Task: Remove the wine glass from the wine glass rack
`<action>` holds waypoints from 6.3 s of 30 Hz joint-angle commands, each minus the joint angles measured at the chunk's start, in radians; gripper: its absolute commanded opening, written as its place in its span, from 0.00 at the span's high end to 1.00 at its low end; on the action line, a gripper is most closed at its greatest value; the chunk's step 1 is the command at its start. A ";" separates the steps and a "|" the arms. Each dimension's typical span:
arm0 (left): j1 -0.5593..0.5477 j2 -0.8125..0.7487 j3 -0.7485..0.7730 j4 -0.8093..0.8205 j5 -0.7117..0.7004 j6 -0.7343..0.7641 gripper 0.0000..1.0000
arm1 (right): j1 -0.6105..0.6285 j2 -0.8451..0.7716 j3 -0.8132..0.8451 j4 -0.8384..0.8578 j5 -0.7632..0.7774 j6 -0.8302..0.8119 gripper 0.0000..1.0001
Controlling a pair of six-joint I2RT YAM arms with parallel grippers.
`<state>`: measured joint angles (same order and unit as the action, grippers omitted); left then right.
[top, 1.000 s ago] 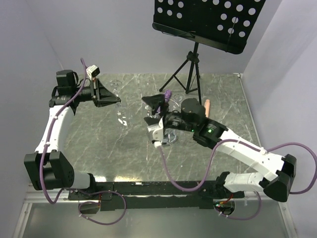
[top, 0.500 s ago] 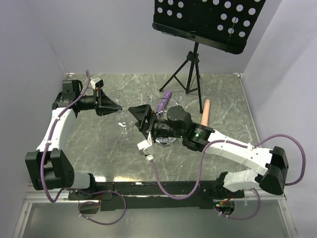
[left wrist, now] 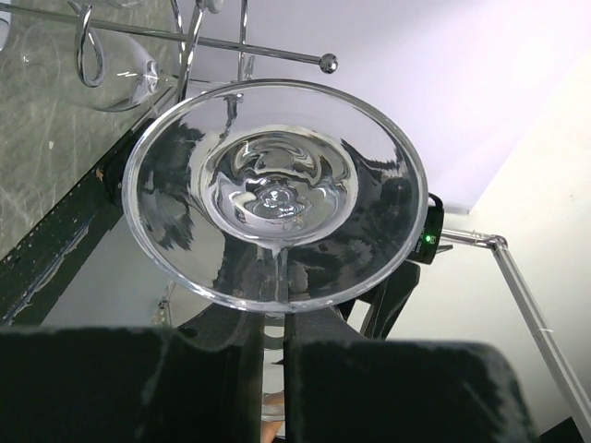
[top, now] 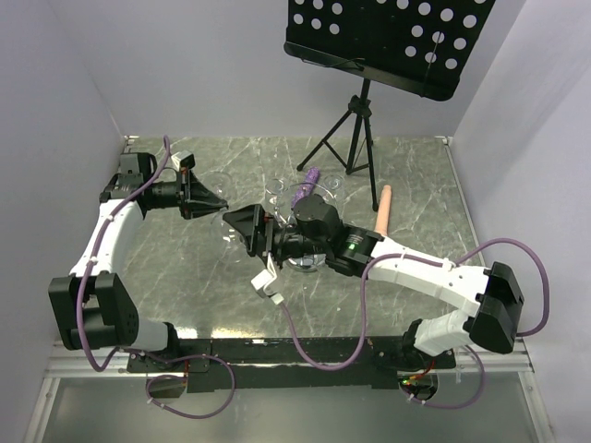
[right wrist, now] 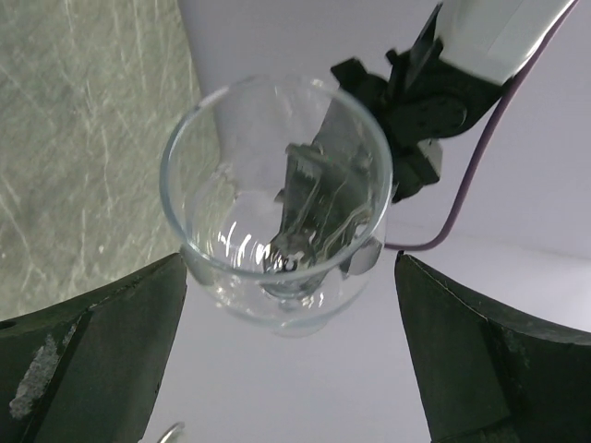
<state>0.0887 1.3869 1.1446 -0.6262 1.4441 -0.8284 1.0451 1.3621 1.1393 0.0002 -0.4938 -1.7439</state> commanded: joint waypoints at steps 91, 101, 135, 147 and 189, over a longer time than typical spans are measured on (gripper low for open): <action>0.275 0.241 0.149 -0.121 -0.065 0.232 0.28 | -0.899 -0.465 0.018 -0.362 0.322 1.357 0.44; 0.279 0.227 0.174 -0.229 -0.140 0.389 0.29 | -1.230 -0.357 -0.156 -0.090 0.130 1.534 0.45; 0.287 0.107 0.227 -0.474 -0.706 0.781 0.20 | -1.432 0.264 -0.085 0.567 0.069 1.517 0.45; 0.289 0.090 0.237 -0.498 -0.720 0.802 0.20 | -1.432 0.316 -0.079 0.580 0.052 1.511 0.44; 0.293 0.156 0.239 -0.452 -0.633 0.775 0.21 | -1.413 0.137 -0.210 0.456 0.024 1.472 0.00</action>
<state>0.3767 1.5208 1.3617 -1.1030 0.7593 -0.0460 -0.3706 1.6161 0.9276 0.4389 -0.4767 -0.2771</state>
